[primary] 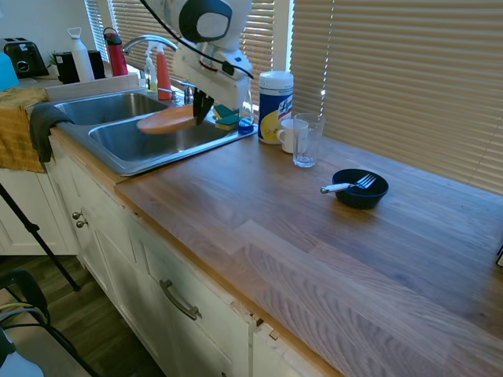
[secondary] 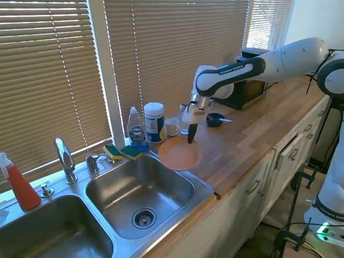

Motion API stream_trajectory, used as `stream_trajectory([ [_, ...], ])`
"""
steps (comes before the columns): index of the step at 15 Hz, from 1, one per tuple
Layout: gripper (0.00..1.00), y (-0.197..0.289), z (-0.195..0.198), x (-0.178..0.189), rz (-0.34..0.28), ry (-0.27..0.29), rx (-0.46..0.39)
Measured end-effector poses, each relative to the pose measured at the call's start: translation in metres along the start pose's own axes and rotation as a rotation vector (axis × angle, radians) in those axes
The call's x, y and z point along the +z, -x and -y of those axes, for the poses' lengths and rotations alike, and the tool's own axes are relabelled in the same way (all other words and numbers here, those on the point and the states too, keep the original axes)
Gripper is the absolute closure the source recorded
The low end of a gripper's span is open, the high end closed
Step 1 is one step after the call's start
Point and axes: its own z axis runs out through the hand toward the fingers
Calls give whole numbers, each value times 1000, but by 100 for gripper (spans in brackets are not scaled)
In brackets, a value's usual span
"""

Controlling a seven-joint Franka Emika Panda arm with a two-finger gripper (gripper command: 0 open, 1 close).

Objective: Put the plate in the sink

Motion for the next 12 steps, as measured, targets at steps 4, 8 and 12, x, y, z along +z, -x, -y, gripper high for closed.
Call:
stream_trajectory([
  [4, 100, 20, 81, 63, -16, 66, -22],
  [8, 100, 15, 131, 135, -20, 123, -19],
  [12, 0, -1, 147, 202, 6, 191, -1],
])
